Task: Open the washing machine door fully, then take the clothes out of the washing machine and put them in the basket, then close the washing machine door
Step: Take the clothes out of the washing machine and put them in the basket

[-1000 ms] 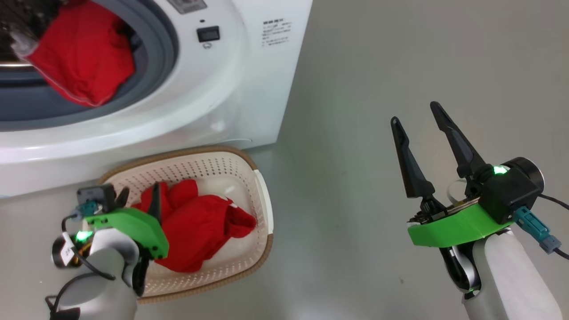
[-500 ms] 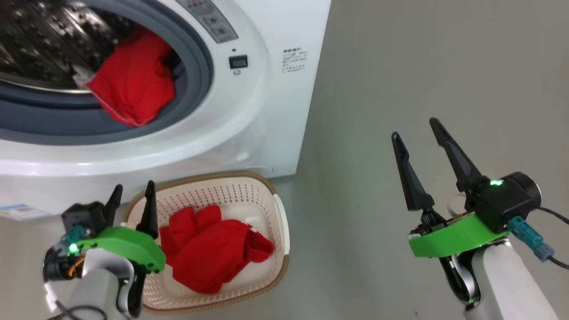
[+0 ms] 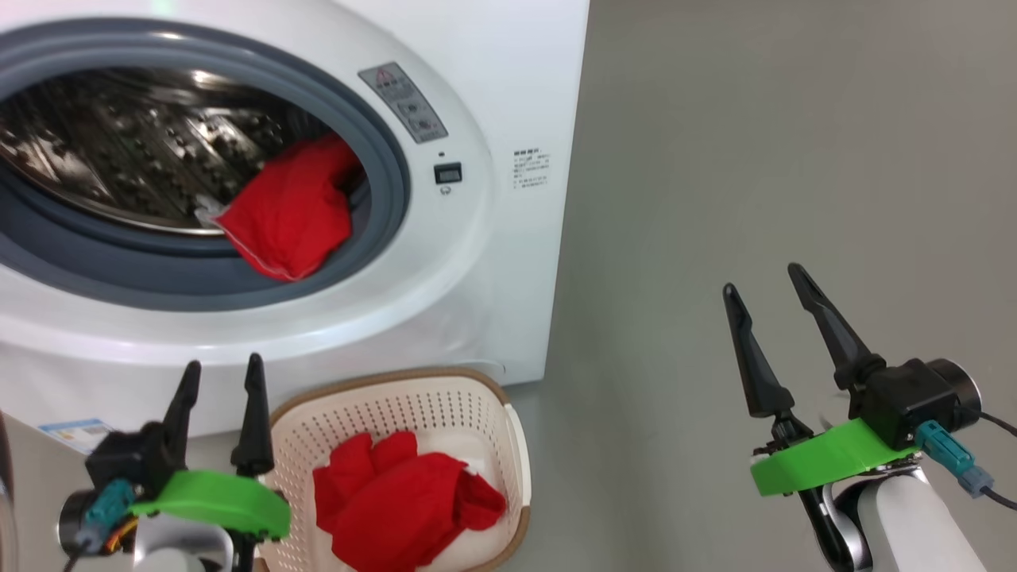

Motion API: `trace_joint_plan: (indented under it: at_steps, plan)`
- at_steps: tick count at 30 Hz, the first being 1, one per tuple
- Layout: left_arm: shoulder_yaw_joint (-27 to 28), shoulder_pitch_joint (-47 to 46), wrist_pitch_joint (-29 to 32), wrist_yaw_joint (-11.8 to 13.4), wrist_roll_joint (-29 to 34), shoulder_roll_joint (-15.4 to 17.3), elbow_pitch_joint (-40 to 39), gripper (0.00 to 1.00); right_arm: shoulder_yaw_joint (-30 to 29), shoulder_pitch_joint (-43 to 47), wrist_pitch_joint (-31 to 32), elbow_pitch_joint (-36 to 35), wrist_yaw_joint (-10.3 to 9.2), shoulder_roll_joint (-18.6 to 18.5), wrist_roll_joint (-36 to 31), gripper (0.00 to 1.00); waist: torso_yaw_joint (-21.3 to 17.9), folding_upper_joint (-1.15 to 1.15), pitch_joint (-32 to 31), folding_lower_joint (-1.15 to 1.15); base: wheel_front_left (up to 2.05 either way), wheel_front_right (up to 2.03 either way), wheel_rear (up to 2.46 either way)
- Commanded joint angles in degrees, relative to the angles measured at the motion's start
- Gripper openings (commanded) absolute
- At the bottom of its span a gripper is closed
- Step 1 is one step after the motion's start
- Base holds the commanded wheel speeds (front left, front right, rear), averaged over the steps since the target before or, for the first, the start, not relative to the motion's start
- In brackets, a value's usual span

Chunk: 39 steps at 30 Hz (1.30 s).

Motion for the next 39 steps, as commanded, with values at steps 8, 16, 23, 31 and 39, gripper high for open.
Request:
trace_joint_plan:
  at_steps: [8, 16, 23, 31, 39]
  plan:
    - [4.07, 6.80, -0.70, -0.94, 3.55, 0.19, -9.02, 1.00, -0.64, 3.68, -0.37, -0.63, 0.35, -0.20, -0.95, 1.00, 0.31, 0.00, -7.25, 0.00, 0.00, 0.00, 0.00]
    - [4.57, 11.82, -0.70, -1.72, 4.11, -0.05, -13.47, 1.00, -1.57, 6.91, -0.37, -1.66, 0.35, -0.87, -1.24, 1.00, -0.16, 0.00, -9.23, 0.00, 0.00, 0.00, 0.00]
    - [4.16, 15.55, -0.70, -0.89, 3.91, -0.74, -16.06, 1.00, -2.18, 9.14, -0.37, -2.42, 0.35, -1.25, -1.12, 1.00, -0.40, 0.00, -10.23, 0.00, 0.00, 0.00, 0.00]
    - [4.07, 17.32, -0.42, 0.14, 3.12, -0.98, -17.39, 1.00, -1.58, 9.98, -0.37, -3.01, 0.35, -1.70, -0.76, 1.00, -0.19, 0.00, -10.66, 0.00, 0.00, 0.00, 0.00]
    - [4.19, 17.71, -0.47, 0.89, 2.72, -0.96, -18.70, 1.00, -0.52, 10.04, -0.37, -3.13, 0.35, -2.12, -0.08, 1.00, 0.04, 0.00, -10.38, 0.00, 0.00, 0.00, 0.00]
